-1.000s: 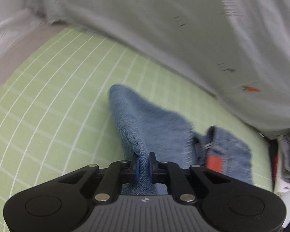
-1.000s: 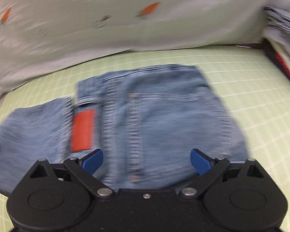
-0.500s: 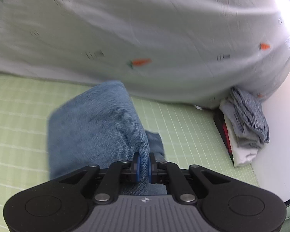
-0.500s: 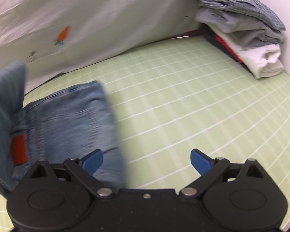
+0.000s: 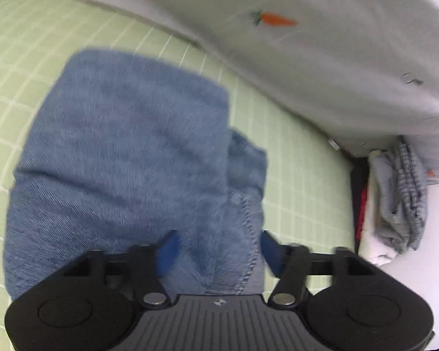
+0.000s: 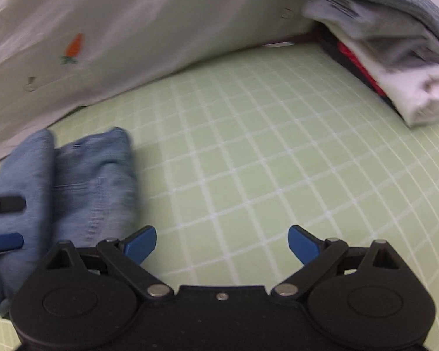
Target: Fold clothes
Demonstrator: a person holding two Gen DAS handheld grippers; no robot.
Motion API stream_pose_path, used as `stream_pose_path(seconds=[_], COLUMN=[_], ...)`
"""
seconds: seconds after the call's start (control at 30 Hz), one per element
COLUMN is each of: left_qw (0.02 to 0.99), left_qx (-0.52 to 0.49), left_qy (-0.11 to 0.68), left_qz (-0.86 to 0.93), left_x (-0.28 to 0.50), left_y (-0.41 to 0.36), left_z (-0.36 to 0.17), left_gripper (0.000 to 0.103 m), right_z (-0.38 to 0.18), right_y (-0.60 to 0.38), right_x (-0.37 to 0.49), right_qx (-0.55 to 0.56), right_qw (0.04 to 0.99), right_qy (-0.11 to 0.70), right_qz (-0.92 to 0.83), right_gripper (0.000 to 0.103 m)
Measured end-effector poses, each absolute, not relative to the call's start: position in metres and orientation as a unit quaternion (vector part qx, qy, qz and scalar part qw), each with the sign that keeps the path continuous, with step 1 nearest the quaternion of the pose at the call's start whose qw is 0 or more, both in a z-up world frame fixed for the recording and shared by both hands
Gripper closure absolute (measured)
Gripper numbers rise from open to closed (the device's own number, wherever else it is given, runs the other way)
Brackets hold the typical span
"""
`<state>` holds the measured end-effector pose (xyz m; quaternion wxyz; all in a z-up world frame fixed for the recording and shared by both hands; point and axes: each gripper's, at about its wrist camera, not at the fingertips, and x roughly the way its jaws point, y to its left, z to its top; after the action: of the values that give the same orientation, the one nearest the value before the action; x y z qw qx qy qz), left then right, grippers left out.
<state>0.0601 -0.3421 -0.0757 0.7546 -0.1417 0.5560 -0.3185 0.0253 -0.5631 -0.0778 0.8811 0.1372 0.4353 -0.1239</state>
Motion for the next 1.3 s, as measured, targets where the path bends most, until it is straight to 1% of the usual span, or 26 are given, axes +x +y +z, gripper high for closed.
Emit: stream_pose_path(seconds=[0.1, 0.2, 0.27, 0.37, 0.43, 0.47, 0.53, 0.6, 0.63, 0.67, 0.7, 0.83, 0.93, 1.0, 1.03, 1.07, 1.13, 1.2, 1.23, 1.27, 1.3], left_qw=[0.794, 0.834, 0.843, 0.836, 0.829, 0.827, 0.826, 0.826, 0.825, 0.825, 0.824, 0.827, 0.84, 0.846, 0.845, 0.841, 0.83, 0.818, 0.813, 0.81, 0.807], left_qx=[-0.127, -0.077, -0.063, -0.091, -0.114, -0.122, -0.117, -0.109, -0.104, -0.1, -0.096, -0.09, -0.068, -0.055, -0.053, -0.052, -0.051, -0.044, -0.039, -0.035, -0.033], left_qy=[0.501, 0.476, 0.483, 0.505, 0.515, 0.518, 0.522, 0.526, 0.528, 0.53, 0.532, 0.524, 0.501, 0.487, 0.486, 0.49, 0.505, 0.521, 0.527, 0.533, 0.538], left_qz=[-0.321, -0.269, -0.228, -0.197, -0.186, -0.18, -0.176, -0.173, -0.172, -0.17, -0.171, -0.185, -0.199, -0.211, -0.219, -0.225, -0.233, -0.24, -0.244, -0.243, -0.24], left_x=[0.059, 0.062, 0.068, 0.075, 0.076, 0.076, 0.077, 0.077, 0.078, 0.078, 0.079, 0.077, 0.074, 0.073, 0.072, 0.073, 0.075, 0.077, 0.078, 0.079, 0.081], left_y=[-0.322, -0.306, -0.289, -0.26, -0.245, -0.238, -0.236, -0.237, -0.237, -0.238, -0.241, -0.249, -0.256, -0.262, -0.265, -0.269, -0.278, -0.286, -0.29, -0.292, -0.294], left_z=[-0.047, -0.043, -0.049, -0.064, -0.072, -0.076, -0.08, -0.084, -0.086, -0.088, -0.09, -0.084, -0.071, -0.065, -0.065, -0.068, -0.077, -0.087, -0.092, -0.097, -0.101], left_gripper=[0.015, 0.014, 0.014, 0.014, 0.014, 0.014, 0.014, 0.014, 0.014, 0.014, 0.014, 0.014, 0.014, 0.014, 0.014, 0.014, 0.014, 0.014, 0.014, 0.013, 0.013], right_z=[-0.064, -0.057, -0.058, -0.068, -0.076, -0.079, -0.085, -0.087, -0.087, -0.084, -0.078, -0.047, 0.0, 0.013, 0.011, -0.003, -0.046, -0.086, -0.093, -0.094, -0.095], right_y=[-0.535, -0.507, -0.488, -0.46, -0.446, -0.442, -0.438, -0.436, -0.436, -0.436, -0.437, -0.444, -0.458, -0.477, -0.489, -0.503, -0.526, -0.547, -0.553, -0.556, -0.559], right_x=[0.04, 0.061, 0.076, 0.1, 0.113, 0.118, 0.124, 0.126, 0.126, 0.124, 0.12, 0.1, 0.074, 0.064, 0.062, 0.065, 0.075, 0.081, 0.077, 0.073, 0.071], right_qx=[0.123, 0.115, 0.116, 0.114, 0.101, 0.096, 0.097, 0.101, 0.099, 0.098, 0.103, 0.12, 0.133, 0.14, 0.141, 0.136, 0.149, 0.174, 0.193, 0.213, 0.227], right_qw=[0.9, 0.911, 0.913, 0.903, 0.897, 0.895, 0.888, 0.882, 0.881, 0.882, 0.886, 0.904, 0.927, 0.937, 0.939, 0.937, 0.911, 0.877, 0.871, 0.869, 0.867], right_qy=[0.411, 0.396, 0.39, 0.404, 0.419, 0.426, 0.439, 0.446, 0.447, 0.442, 0.43, 0.378, 0.308, 0.288, 0.289, 0.309, 0.382, 0.447, 0.452, 0.447, 0.443], right_qz=[-0.074, -0.008, 0.042, 0.093, 0.097, 0.094, 0.1, 0.114, 0.121, 0.129, 0.136, 0.163, 0.168, 0.143, 0.121, 0.091, 0.035, -0.014, -0.018, -0.018, -0.016], right_gripper=[0.005, 0.005, 0.011, 0.018, 0.027, 0.03, 0.051, 0.064, 0.072, 0.082, 0.094, 0.096, 0.097, 0.097, 0.096, 0.096, 0.092, 0.093, 0.088, 0.081, 0.059])
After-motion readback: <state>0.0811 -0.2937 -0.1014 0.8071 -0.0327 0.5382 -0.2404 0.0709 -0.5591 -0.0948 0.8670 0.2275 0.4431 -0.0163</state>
